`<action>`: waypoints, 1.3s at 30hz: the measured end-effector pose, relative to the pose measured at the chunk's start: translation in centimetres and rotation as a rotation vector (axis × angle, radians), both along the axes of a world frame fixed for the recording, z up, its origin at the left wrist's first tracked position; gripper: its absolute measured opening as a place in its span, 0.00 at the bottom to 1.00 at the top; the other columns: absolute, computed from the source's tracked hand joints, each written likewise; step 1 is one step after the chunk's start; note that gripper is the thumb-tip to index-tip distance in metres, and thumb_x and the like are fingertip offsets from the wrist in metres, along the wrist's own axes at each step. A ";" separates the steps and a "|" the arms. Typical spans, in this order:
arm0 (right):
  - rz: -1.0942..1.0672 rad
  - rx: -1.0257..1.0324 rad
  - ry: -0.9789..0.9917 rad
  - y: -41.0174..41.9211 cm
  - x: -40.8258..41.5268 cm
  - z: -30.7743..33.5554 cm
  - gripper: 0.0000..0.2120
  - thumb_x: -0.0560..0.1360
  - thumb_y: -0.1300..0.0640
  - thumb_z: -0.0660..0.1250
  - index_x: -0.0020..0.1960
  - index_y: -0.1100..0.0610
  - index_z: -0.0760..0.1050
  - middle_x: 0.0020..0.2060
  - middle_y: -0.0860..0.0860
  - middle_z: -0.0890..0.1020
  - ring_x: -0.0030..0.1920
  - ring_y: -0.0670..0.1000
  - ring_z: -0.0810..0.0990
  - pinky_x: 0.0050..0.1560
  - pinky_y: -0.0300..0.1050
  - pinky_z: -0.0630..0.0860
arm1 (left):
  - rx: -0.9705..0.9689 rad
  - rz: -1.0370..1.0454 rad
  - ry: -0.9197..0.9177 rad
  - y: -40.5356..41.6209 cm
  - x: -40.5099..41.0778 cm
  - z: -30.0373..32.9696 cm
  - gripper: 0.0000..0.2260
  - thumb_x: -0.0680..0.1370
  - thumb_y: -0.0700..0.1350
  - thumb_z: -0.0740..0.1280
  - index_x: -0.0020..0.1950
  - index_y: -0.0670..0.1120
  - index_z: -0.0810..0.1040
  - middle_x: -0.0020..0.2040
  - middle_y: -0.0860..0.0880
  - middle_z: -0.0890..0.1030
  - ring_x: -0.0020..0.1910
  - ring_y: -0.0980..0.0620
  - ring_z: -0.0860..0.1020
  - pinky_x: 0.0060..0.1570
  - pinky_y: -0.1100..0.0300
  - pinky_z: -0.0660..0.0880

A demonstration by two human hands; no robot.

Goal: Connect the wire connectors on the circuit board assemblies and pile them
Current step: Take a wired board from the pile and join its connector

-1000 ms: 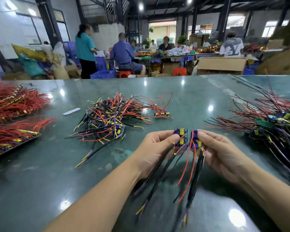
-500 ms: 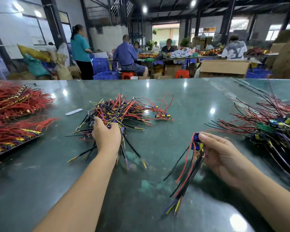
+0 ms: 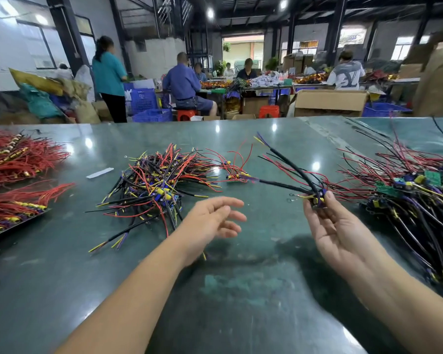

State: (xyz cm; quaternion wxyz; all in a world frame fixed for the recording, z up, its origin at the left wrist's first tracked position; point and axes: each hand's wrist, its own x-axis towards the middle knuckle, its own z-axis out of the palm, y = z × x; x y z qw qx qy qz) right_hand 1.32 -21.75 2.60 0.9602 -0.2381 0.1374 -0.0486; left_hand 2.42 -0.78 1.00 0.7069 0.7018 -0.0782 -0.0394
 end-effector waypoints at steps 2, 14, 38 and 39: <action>0.006 0.006 -0.032 0.3 -0.1 0.2 0.06 0.76 0.61 0.64 0.42 0.63 0.75 0.28 0.53 0.81 0.31 0.46 0.82 0.39 0.41 0.82 | 0.162 -0.115 -0.001 -0.5 -0.5 -0.3 0.08 0.80 0.38 0.62 0.56 0.47 0.78 0.44 0.49 0.82 0.33 0.58 0.79 0.36 0.66 0.76; 0.334 -0.618 -0.202 2.6 -1.3 -1.4 0.04 0.65 0.56 0.71 0.39 0.53 0.82 0.41 0.49 0.85 0.41 0.43 0.81 0.44 0.38 0.72 | -0.004 0.028 -0.200 -4.1 -2.3 -0.4 0.08 0.76 0.40 0.69 0.52 0.51 0.80 0.43 0.56 0.84 0.42 0.60 0.80 0.41 0.64 0.77; 0.353 -1.022 -0.326 2.6 -2.2 -1.5 0.02 0.72 0.61 0.71 0.41 0.57 0.82 0.37 0.54 0.82 0.37 0.47 0.78 0.44 0.40 0.77 | -0.005 -0.020 -0.144 -2.4 -1.7 -0.4 0.07 0.75 0.32 0.66 0.50 0.40 0.79 0.42 0.46 0.82 0.38 0.55 0.79 0.41 0.64 0.78; 0.345 -1.026 -0.327 2.5 -2.2 -1.5 0.03 0.72 0.62 0.71 0.41 0.57 0.82 0.36 0.54 0.82 0.37 0.47 0.78 0.44 0.39 0.77 | -0.013 -0.038 -0.126 -2.5 -1.7 -0.5 0.07 0.75 0.32 0.66 0.52 0.39 0.79 0.43 0.45 0.82 0.39 0.54 0.79 0.42 0.63 0.78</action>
